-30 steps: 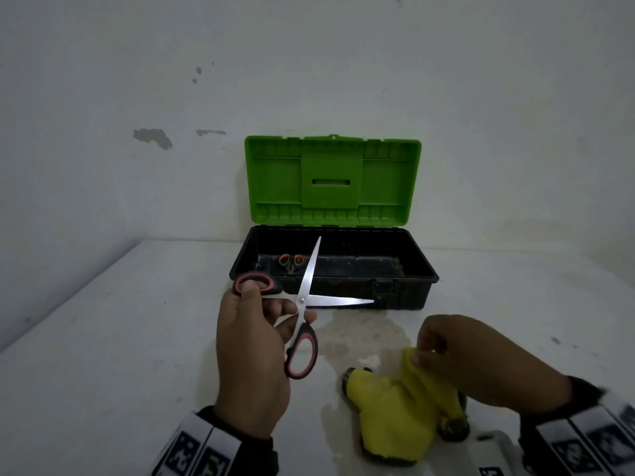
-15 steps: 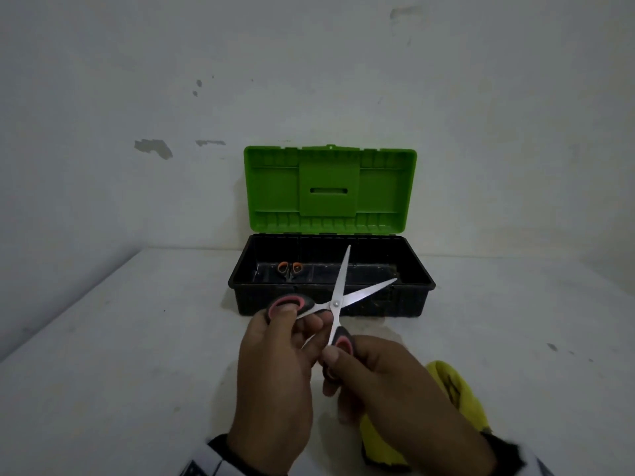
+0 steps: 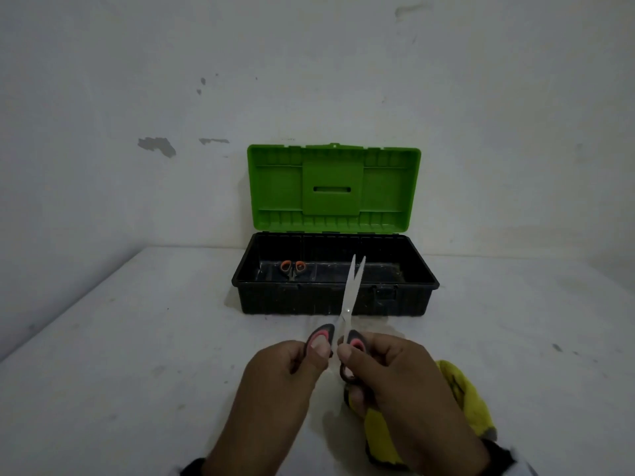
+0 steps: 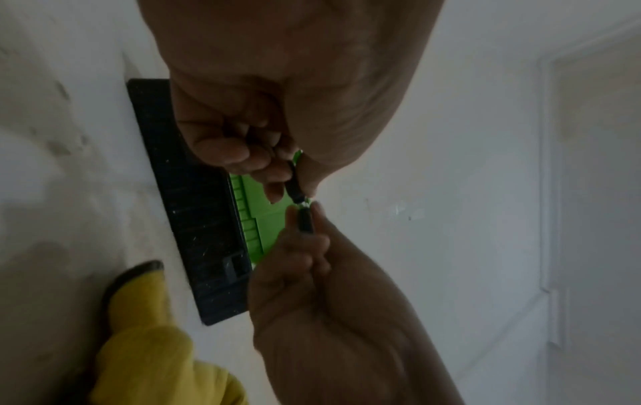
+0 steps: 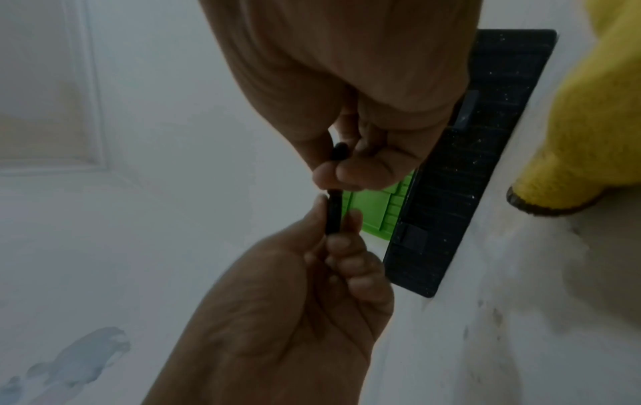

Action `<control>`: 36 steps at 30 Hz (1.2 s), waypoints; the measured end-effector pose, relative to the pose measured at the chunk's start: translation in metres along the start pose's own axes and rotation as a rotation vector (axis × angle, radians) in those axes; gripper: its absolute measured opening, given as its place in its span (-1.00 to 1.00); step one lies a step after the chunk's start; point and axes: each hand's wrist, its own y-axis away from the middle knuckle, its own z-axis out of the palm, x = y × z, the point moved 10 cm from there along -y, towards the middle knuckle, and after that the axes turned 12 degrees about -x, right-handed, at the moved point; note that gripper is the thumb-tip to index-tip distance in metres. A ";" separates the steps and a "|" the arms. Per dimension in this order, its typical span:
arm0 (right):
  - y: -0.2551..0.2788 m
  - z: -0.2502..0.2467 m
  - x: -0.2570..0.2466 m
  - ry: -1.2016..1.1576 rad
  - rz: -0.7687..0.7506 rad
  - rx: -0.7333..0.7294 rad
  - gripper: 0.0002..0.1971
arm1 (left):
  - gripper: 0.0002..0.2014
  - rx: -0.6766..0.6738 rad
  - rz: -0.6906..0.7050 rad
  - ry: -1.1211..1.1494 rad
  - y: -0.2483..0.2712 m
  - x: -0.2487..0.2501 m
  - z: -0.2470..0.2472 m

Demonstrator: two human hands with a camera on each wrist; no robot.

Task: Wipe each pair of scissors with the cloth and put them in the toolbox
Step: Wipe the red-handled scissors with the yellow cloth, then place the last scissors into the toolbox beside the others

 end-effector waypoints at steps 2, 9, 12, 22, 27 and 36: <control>-0.001 0.002 0.001 0.012 -0.030 0.025 -0.82 | -0.53 0.028 -0.012 -0.081 0.000 0.002 0.003; -0.007 -0.002 0.003 -0.069 0.003 -0.043 -0.89 | -0.60 -0.080 -0.082 0.175 -0.004 -0.011 0.004; -0.011 -0.001 0.001 -0.014 0.021 -0.115 -0.89 | -0.57 -0.172 -0.269 0.505 -0.010 -0.027 0.012; -0.021 -0.014 -0.028 0.403 -0.090 -0.091 -0.69 | -0.77 -0.213 -0.264 0.902 -0.044 -0.024 0.023; -0.018 -0.020 -0.023 0.177 -0.050 -0.024 -0.58 | -0.85 -0.097 -0.152 0.936 -0.063 -0.015 0.007; -0.001 0.002 -0.019 -0.039 0.212 -0.224 -0.75 | -0.73 0.012 0.182 0.573 -0.066 0.025 -0.029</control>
